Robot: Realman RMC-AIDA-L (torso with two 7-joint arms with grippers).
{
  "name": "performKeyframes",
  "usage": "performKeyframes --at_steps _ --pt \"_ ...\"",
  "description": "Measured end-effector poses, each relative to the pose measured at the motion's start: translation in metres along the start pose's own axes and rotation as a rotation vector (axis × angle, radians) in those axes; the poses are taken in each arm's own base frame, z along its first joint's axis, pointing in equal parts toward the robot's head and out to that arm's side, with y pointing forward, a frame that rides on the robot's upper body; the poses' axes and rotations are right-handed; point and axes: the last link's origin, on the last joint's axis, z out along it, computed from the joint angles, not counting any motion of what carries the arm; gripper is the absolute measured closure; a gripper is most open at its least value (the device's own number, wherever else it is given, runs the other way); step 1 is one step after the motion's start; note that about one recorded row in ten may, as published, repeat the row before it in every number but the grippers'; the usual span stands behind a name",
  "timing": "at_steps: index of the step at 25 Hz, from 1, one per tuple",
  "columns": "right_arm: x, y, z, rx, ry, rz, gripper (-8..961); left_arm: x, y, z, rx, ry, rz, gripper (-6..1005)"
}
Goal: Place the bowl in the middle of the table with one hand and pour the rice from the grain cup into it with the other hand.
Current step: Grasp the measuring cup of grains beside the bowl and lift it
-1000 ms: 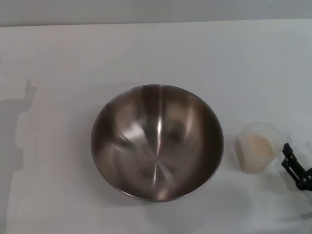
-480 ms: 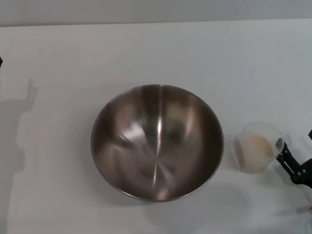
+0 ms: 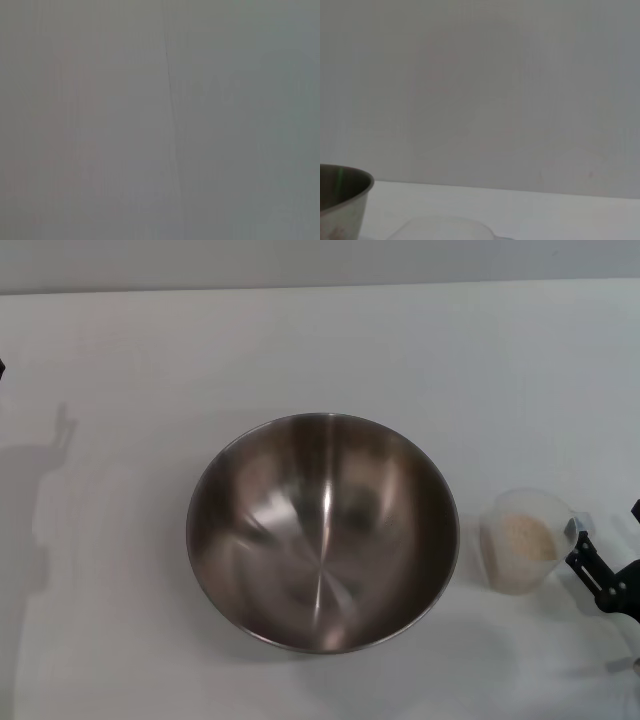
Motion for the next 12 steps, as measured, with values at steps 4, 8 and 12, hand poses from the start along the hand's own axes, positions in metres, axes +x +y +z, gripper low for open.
performKeyframes --at_steps 4,8,12 --pt "-0.0003 -0.0002 0.0002 -0.001 -0.002 -0.001 155 -0.0004 -0.0004 -0.0007 0.001 -0.002 0.001 152" --pt "-0.0007 0.0003 0.0007 -0.004 -0.004 -0.002 156 -0.0011 -0.0012 -0.0019 0.003 -0.005 0.001 152" --pt "-0.0014 0.0015 0.0011 -0.014 -0.009 -0.003 162 -0.0017 -0.0014 -0.0023 0.004 -0.009 0.002 152"
